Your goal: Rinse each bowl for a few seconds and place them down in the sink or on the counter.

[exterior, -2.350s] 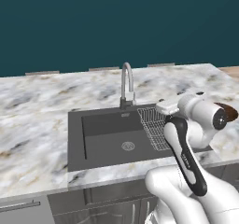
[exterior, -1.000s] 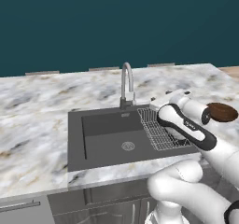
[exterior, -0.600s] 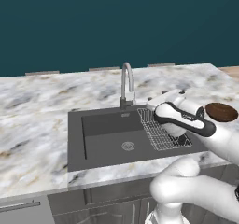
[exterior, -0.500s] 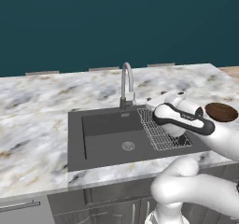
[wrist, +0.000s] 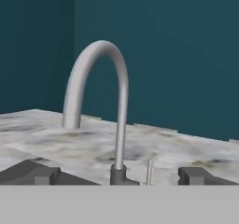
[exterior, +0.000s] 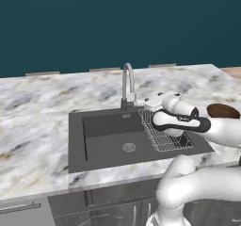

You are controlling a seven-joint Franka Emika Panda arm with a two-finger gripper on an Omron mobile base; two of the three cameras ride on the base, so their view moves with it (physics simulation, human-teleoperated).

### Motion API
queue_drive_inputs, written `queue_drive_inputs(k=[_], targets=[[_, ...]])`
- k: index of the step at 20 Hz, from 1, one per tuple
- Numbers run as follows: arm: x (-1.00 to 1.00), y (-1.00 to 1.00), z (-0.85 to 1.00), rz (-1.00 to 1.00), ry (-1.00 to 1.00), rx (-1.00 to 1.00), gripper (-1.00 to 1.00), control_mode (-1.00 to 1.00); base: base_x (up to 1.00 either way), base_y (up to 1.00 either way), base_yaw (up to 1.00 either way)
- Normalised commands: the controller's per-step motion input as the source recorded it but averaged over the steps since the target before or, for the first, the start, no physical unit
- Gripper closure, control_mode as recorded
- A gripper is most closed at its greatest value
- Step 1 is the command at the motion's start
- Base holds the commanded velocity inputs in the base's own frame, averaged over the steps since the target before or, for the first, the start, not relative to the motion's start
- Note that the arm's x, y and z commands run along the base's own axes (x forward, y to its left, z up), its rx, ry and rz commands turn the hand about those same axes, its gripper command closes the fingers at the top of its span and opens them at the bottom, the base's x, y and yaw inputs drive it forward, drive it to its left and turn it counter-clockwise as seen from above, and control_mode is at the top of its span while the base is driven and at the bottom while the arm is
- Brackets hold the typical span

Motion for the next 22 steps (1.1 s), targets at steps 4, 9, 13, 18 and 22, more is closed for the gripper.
queue_drive_inputs(k=[4, 9, 13, 18, 22], targets=[[0.36, 0.00, -0.02, 0.01, 0.09, 0.06, -1.00, -1.00, 0.00, 0.00, 0.00], [0.32, 0.00, -0.04, 0.00, 0.12, 0.03, -1.00, -1.00, 0.00, 0.00, 0.00], [0.32, 0.00, -0.13, 0.00, 0.06, 0.02, -1.00, -1.00, 0.00, 0.00, 0.00], [0.32, 0.00, -0.18, 0.00, 0.02, 0.02, -1.00, -1.00, 0.00, 0.00, 0.00], [0.23, -0.02, -0.27, 0.01, 0.00, 0.02, -1.00, -1.00, 0.00, 0.00, 0.00]])
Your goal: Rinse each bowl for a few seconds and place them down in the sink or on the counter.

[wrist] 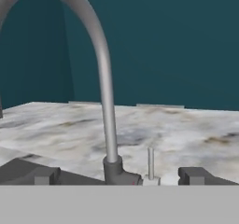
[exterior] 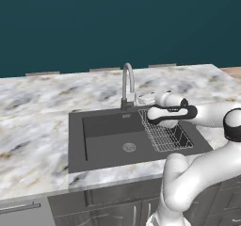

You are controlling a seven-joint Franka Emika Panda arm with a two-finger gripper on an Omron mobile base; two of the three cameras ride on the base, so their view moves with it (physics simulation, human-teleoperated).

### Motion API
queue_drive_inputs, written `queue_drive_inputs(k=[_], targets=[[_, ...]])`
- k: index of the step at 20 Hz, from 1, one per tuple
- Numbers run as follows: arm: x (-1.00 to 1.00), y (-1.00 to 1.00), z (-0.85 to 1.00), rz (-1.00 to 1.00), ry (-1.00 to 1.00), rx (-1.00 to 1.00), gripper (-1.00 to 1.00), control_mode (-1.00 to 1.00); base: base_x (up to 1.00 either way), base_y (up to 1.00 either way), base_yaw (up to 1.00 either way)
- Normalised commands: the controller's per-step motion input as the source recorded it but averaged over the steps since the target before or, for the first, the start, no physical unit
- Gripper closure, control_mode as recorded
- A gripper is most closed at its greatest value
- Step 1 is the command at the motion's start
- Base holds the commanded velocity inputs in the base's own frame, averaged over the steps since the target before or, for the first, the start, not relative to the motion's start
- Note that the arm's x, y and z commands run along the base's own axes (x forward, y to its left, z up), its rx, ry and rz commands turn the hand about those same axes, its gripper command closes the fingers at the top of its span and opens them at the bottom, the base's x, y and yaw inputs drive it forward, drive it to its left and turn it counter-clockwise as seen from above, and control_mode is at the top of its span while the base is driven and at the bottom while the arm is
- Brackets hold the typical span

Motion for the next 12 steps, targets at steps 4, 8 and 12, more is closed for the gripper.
queue_drive_inputs(k=[4, 8, 12], targets=[[0.19, -0.04, -0.31, 0.02, -0.02, 0.03, -1.00, -1.00, 0.00, 0.00, 0.00], [0.23, 0.00, -0.27, 0.02, -0.01, 0.03, -1.00, -1.00, 0.00, 0.00, 0.00], [0.32, -0.06, -0.19, 0.02, 0.00, 0.03, -1.00, -1.00, 0.00, 0.00, 0.00]])
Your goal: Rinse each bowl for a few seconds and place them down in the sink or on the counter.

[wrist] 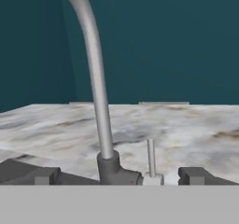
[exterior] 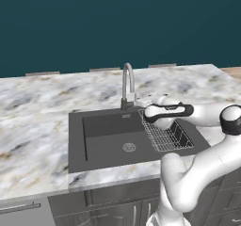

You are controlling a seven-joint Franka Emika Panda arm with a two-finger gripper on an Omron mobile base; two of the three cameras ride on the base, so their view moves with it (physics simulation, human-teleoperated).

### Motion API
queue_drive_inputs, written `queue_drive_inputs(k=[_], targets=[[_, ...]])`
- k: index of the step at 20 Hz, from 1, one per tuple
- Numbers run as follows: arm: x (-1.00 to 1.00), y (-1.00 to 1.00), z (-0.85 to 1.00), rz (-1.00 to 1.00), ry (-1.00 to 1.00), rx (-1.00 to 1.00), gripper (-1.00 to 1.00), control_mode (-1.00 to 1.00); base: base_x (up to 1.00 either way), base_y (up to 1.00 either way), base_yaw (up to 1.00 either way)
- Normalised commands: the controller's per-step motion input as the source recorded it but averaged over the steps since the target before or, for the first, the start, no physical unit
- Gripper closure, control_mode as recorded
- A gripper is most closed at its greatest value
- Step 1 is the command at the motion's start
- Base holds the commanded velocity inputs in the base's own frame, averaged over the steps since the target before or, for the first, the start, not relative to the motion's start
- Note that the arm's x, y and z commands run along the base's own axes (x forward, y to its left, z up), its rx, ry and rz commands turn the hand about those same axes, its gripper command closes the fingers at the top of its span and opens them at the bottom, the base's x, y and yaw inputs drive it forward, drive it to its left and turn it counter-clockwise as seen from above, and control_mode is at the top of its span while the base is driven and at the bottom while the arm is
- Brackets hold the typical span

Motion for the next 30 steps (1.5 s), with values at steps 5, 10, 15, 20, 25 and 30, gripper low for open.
queue_drive_inputs(k=[5, 10, 15, 20, 25, 30], targets=[[0.33, -0.15, -0.16, 0.02, -0.01, 0.03, -1.00, -1.00, 0.00, 0.00, 0.00], [0.32, -0.13, -0.21, 0.04, -0.02, 0.03, -1.00, -1.00, 0.00, 0.00, 0.00], [0.35, -0.02, -0.15, 0.03, -0.01, 0.02, -1.00, -1.00, 0.00, 0.00, 0.00], [0.38, 0.00, -0.09, 0.02, 0.00, 0.00, -1.00, -1.00, 0.00, 0.00, 0.00], [0.40, 0.00, -0.07, 0.01, 0.00, 0.00, -1.00, -1.00, 0.00, 0.00, 0.00], [0.35, 0.00, -0.09, 0.01, 0.00, 0.01, -1.00, -1.00, 0.00, 0.00, 0.00]])
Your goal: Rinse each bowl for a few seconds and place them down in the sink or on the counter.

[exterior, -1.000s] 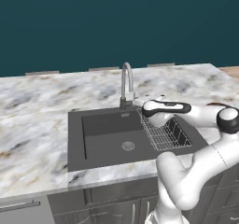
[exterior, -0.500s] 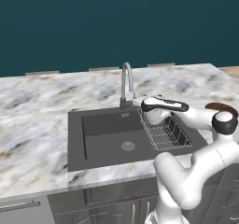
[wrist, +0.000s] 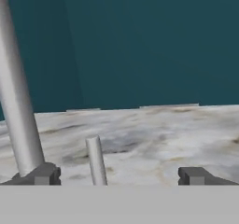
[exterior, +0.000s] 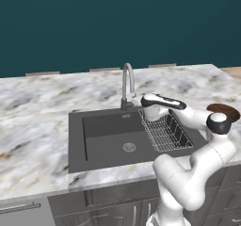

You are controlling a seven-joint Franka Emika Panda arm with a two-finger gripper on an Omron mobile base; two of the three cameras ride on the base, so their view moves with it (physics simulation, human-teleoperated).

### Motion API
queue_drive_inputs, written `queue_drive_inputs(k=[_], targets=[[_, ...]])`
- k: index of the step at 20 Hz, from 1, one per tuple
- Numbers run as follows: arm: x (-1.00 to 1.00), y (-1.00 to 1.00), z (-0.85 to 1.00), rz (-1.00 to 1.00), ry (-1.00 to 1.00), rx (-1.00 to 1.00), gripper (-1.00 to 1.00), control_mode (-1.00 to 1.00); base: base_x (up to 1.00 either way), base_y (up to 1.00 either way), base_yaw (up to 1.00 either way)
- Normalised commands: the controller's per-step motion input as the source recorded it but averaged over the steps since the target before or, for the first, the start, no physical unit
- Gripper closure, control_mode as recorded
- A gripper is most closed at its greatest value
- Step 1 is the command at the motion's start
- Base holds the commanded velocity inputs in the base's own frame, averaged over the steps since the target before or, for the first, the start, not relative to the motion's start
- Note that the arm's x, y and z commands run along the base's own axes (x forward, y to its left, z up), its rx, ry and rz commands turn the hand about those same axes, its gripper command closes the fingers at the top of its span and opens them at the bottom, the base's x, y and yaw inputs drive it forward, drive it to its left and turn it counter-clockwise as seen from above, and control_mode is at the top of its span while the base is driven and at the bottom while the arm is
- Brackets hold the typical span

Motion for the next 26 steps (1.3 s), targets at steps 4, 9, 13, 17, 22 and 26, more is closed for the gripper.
queue_drive_inputs(k=[4, 9, 13, 17, 22, 26], targets=[[0.26, 0.00, -0.18, 0.01, 0.00, 0.02, -1.00, -1.00, 0.00, 0.00, 0.00], [0.29, 0.00, -0.20, 0.01, 0.00, 0.01, -1.00, -1.00, 0.00, 0.00, 0.00], [0.33, 0.00, -0.04, 0.00, 0.00, 0.00, -1.00, -1.00, 0.00, 0.00, 0.00], [0.34, 0.00, -0.09, 0.00, 0.00, 0.00, -1.00, -1.00, 0.00, 0.00, 0.00], [0.34, 0.00, -0.13, 0.00, 0.00, 0.00, -1.00, -1.00, 0.00, 0.00, 0.00], [0.22, -0.14, -0.11, 0.00, 0.00, 0.02, -1.00, -1.00, 0.00, 0.00, 0.00]])
